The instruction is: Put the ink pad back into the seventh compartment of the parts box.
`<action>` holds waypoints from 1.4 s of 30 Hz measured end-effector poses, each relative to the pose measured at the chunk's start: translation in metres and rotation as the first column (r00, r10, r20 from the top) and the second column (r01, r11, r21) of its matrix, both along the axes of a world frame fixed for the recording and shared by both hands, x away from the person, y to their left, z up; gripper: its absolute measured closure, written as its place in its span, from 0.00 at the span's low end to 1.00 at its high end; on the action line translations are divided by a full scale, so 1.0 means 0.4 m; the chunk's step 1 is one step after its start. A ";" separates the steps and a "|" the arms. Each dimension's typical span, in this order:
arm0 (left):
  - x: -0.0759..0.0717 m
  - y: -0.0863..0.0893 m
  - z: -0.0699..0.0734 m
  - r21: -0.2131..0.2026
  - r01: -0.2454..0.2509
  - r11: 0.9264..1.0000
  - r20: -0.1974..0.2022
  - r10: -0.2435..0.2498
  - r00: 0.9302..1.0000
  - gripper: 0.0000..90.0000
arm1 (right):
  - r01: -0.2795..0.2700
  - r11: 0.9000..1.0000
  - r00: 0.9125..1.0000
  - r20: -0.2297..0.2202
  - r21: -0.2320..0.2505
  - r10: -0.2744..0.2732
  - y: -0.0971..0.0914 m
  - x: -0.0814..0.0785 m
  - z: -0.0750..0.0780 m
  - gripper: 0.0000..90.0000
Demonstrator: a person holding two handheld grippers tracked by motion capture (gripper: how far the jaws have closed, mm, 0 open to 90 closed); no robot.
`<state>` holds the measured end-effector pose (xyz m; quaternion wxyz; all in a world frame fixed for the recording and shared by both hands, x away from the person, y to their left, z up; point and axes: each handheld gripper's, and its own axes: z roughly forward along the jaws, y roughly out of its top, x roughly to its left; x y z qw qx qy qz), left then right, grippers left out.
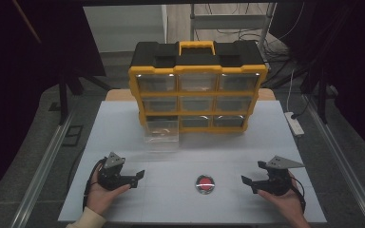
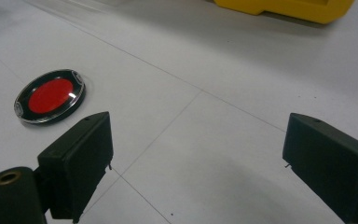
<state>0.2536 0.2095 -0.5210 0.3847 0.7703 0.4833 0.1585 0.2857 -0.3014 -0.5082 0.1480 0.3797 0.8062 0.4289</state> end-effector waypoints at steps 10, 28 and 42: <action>0.002 0.004 -0.003 0.000 -0.005 1.000 -0.003 0.005 1.000 0.09 | 0.000 1.000 1.000 -0.015 0.001 0.000 -0.002 0.013 -0.004 0.10; -0.017 0.004 0.005 0.002 0.012 1.000 0.012 -0.012 1.000 0.09 | -0.003 1.000 1.000 -0.019 0.000 0.003 0.005 0.012 -0.002 0.11; -0.004 -0.007 0.017 -0.016 0.026 1.000 0.014 -0.026 1.000 0.09 | -0.002 1.000 1.000 -0.019 -0.004 0.002 0.004 0.010 -0.001 0.11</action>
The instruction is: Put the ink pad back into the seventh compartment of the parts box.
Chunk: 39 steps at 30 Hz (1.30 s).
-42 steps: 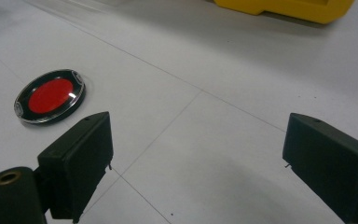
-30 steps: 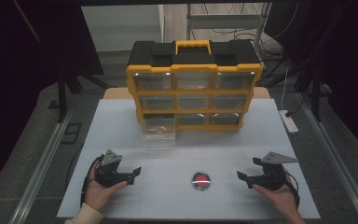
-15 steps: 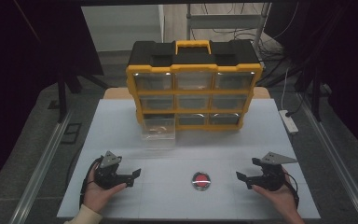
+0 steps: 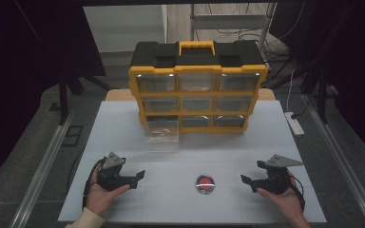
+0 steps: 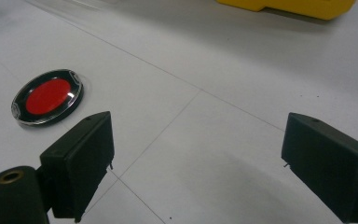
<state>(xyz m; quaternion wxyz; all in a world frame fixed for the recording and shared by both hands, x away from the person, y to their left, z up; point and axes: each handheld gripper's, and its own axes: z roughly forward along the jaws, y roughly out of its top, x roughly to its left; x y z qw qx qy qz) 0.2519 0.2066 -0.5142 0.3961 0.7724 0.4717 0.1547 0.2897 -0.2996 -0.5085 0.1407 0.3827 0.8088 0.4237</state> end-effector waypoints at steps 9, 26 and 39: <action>0.018 -0.017 0.018 -0.014 0.021 1.000 0.004 -0.021 1.000 0.09 | 0.004 1.000 1.000 0.005 0.000 -0.004 -0.002 -0.002 0.001 0.11; 0.041 -0.081 0.056 -0.025 0.096 0.995 0.015 -0.096 0.995 0.10 | 0.005 1.000 1.000 0.005 -0.010 -0.005 0.000 0.000 0.000 0.11; 0.066 -0.152 0.083 -0.023 0.171 0.985 0.018 -0.171 0.985 0.10 | 0.012 1.000 1.000 0.002 -0.008 -0.012 -0.002 0.001 -0.001 0.11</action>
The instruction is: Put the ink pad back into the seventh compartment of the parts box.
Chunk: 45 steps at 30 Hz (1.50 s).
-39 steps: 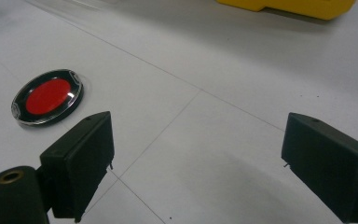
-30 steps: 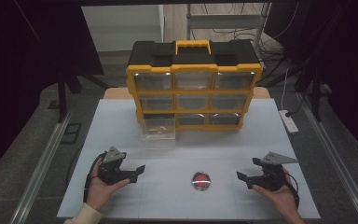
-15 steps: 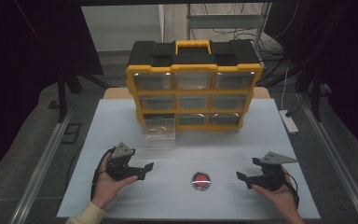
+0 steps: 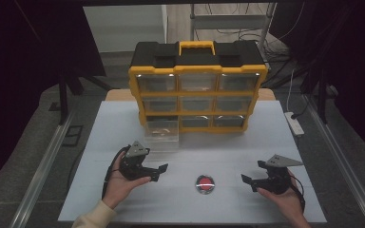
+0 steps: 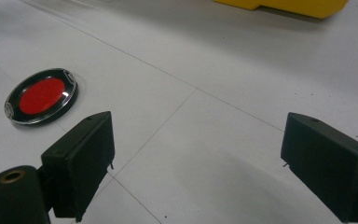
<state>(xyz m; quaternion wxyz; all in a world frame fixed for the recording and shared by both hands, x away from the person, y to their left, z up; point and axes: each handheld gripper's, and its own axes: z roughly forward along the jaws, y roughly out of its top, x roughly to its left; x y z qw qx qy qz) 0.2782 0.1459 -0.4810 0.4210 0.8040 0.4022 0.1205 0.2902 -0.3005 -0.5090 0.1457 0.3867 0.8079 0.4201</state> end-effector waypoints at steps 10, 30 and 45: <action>0.017 -0.056 0.008 -0.003 0.053 0.999 -0.012 -0.054 0.998 0.10 | 0.000 1.000 1.000 -0.001 -0.003 0.000 -0.001 0.001 -0.001 0.11; 0.046 -0.166 0.011 0.019 0.152 0.988 -0.040 -0.151 0.988 0.10 | -0.001 1.000 1.000 0.000 -0.005 0.001 -0.002 0.002 0.000 0.11; 0.060 -0.256 0.008 0.047 0.229 0.972 -0.060 -0.226 0.972 0.10 | 0.004 1.000 1.000 0.000 -0.012 -0.004 -0.002 0.003 -0.002 0.11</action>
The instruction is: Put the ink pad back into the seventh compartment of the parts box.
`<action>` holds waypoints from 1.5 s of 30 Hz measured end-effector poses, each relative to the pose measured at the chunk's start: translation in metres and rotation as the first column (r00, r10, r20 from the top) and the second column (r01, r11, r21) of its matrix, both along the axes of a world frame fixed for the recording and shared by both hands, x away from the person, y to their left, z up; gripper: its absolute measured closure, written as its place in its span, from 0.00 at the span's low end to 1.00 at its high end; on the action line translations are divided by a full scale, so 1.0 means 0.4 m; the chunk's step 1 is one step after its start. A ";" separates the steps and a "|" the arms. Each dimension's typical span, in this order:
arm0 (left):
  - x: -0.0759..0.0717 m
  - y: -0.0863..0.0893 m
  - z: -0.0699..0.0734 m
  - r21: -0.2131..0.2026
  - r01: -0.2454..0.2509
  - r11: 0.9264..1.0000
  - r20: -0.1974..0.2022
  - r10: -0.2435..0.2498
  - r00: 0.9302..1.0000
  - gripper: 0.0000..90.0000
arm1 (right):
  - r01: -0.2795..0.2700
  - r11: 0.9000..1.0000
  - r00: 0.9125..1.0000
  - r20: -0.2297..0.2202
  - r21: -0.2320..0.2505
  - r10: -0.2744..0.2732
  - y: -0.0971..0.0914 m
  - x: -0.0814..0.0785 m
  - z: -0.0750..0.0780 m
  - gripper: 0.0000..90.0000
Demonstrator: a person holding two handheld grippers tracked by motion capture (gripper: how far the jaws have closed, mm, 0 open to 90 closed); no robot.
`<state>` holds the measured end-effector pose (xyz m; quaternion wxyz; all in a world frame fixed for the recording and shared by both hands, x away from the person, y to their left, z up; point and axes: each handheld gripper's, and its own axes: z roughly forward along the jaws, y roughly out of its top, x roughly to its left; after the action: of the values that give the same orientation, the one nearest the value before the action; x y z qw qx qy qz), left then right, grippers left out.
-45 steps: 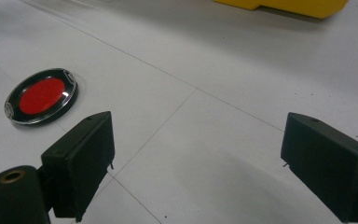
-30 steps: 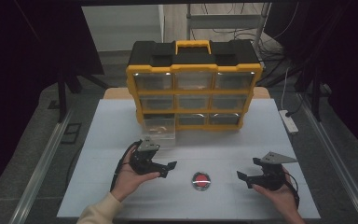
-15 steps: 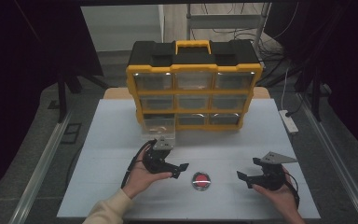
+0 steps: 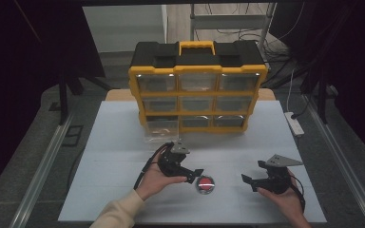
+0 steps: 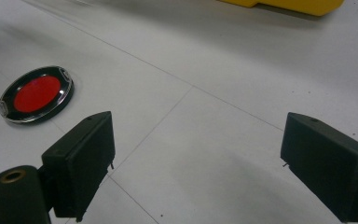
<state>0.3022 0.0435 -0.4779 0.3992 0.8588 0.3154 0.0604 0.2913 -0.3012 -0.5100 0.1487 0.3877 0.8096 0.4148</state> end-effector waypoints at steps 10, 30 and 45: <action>0.004 -0.050 -0.009 0.017 0.045 0.999 -0.016 -0.045 0.999 0.10 | -0.002 1.000 1.000 0.001 -0.002 0.002 0.000 0.000 0.000 0.11; 0.008 -0.099 -0.021 0.051 0.092 0.994 -0.045 -0.089 0.995 0.10 | -0.005 1.000 1.000 -0.005 -0.004 0.005 0.001 0.000 -0.002 0.11; 0.000 -0.108 -0.046 0.120 0.134 0.984 -0.076 -0.125 0.989 0.09 | -0.004 1.000 1.000 -0.006 -0.001 0.004 -0.001 -0.001 0.000 0.11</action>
<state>0.3024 0.0001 -0.4961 0.3367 0.9024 0.2679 0.0247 0.2910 -0.3015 -0.5100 0.1459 0.3872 0.8111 0.4134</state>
